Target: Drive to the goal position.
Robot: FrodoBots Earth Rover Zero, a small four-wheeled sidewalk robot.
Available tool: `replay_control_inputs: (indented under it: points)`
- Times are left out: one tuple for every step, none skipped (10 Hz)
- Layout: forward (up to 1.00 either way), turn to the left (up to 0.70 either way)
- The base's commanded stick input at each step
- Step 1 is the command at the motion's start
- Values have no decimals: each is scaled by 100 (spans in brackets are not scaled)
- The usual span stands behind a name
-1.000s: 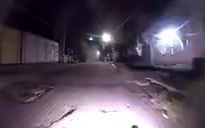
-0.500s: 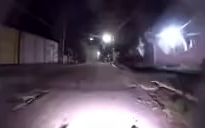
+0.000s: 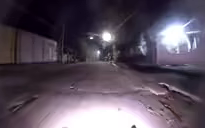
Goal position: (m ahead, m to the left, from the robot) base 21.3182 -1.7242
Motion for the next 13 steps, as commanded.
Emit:
replay_control_inputs:
  points:
    - [70,0]
    - [70,0]
    - [70,0]
    - [70,0]
    - [70,0]
    - [70,0]
    - [70,0]
    - [70,0]
    - [70,-5]
    - [70,-23]
    - [70,-21]
    - [70,0]
    - [70,0]
